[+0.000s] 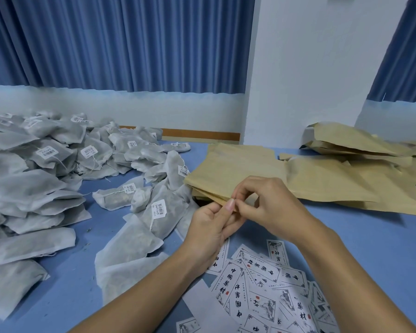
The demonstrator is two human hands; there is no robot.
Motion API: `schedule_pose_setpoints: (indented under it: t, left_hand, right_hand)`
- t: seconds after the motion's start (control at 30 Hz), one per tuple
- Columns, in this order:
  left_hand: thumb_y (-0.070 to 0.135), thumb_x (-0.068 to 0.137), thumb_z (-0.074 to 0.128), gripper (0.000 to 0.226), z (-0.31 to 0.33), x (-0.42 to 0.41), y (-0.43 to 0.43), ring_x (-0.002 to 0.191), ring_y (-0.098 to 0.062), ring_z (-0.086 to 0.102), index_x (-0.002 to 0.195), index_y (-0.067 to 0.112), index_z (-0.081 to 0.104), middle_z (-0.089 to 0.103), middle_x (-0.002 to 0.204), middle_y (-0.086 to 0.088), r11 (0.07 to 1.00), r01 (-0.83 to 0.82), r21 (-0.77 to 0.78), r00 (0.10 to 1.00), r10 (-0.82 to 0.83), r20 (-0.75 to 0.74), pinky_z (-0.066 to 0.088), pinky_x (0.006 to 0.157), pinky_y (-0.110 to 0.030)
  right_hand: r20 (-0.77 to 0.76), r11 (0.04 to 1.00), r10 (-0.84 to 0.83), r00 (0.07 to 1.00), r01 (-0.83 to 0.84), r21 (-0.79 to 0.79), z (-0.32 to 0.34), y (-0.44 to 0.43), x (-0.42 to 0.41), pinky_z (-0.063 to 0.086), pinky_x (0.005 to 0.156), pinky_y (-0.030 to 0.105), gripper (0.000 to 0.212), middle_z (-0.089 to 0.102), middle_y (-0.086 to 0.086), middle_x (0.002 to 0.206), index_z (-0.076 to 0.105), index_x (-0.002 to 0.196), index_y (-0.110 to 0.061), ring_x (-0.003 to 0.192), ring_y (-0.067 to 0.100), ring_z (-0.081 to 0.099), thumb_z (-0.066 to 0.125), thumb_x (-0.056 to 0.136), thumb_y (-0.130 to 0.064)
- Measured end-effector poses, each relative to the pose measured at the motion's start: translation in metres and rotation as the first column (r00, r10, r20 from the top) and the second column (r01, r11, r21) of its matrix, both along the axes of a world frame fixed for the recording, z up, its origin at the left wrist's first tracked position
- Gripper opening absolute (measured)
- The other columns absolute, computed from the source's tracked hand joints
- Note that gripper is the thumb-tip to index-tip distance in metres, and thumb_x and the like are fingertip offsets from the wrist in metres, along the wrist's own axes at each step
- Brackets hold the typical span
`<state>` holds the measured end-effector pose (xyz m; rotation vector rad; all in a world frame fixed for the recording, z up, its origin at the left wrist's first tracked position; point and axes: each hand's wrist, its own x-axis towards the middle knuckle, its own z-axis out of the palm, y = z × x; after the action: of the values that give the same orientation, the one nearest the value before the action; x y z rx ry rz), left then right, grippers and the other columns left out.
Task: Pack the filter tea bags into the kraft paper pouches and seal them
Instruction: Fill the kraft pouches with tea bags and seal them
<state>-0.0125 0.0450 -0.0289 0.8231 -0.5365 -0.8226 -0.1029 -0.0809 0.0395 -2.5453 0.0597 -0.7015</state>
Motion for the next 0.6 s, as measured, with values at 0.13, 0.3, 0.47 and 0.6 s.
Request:
schedule_pose_setpoints:
  t: [0.13,0.3,0.47,0.6]
  left_hand:
    - [0.014,0.105,0.05,0.026,0.002,0.001,0.0,0.089,-0.024,0.074,0.101,-0.002,0.07,0.073,0.074,-0.009,0.994,-0.085,0.069,0.995,0.081,0.061,0.058,0.089,-0.036]
    - [0.013,0.104,0.049,0.031,0.004,0.002,-0.003,0.061,-0.028,0.07,0.083,-0.002,0.065,0.07,0.075,-0.026,0.937,-0.272,0.218,0.955,0.235,0.182,0.058,0.053,-0.03]
    - [0.02,0.096,0.056,0.039,0.017,0.008,-0.01,0.031,-0.018,0.043,0.059,0.012,0.063,0.057,0.049,-0.009,0.892,-0.373,0.256,0.906,0.29,0.309,0.038,0.038,-0.024]
    - [0.023,0.071,0.055,0.023,0.021,0.008,-0.013,0.028,-0.017,0.034,0.049,0.019,0.061,0.046,0.043,-0.004,0.884,-0.361,0.297,0.919,0.283,0.275,0.03,0.039,-0.023]
  right_hand:
    - [0.075,0.993,-0.076,0.994,0.083,-0.088,-0.002,0.012,-0.002,0.048,0.066,0.03,0.006,0.063,-0.008,0.087,0.063,0.084,-0.015,0.074,0.01,0.058,0.068,0.087,-0.017]
    - [-0.014,0.811,-0.34,0.94,0.286,-0.51,-0.01,0.027,0.005,0.038,0.06,0.032,0.007,0.062,-0.005,0.098,0.057,0.095,-0.023,0.084,0.024,0.06,0.054,0.093,-0.03]
    - [-0.097,0.718,-0.53,0.843,0.385,-0.58,0.001,0.031,0.013,0.032,0.059,0.032,0.015,0.051,-0.001,0.077,0.052,0.087,-0.022,0.066,0.028,0.045,0.053,0.081,-0.008]
    - [0.1,0.685,-0.605,0.79,0.58,-0.441,0.016,0.019,0.017,0.038,0.059,0.032,0.015,0.064,0.012,0.079,0.061,0.089,-0.013,0.074,0.037,0.062,0.055,0.08,-0.003]
